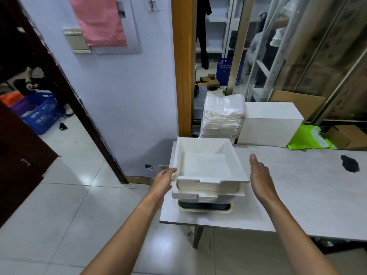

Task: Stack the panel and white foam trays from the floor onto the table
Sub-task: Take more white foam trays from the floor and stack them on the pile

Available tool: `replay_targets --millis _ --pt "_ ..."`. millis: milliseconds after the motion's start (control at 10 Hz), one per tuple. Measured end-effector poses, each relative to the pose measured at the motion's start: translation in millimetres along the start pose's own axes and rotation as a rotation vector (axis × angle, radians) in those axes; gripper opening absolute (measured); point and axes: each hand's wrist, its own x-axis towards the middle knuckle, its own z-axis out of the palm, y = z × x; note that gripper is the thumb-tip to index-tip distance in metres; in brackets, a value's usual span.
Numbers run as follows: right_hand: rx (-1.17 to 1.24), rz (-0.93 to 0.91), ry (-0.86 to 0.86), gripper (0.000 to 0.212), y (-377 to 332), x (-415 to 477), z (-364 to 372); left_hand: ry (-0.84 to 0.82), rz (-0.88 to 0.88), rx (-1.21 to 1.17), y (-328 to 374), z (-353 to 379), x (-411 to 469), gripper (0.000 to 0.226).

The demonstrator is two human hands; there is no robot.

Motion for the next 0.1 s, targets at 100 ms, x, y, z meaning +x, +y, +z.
replay_targets --millis 100 --pt "0.124 -0.112 0.164 0.073 -25.6 -15.1 -17.3 0.006 0.03 -0.058 -14.9 -6.6 4.5 0.059"
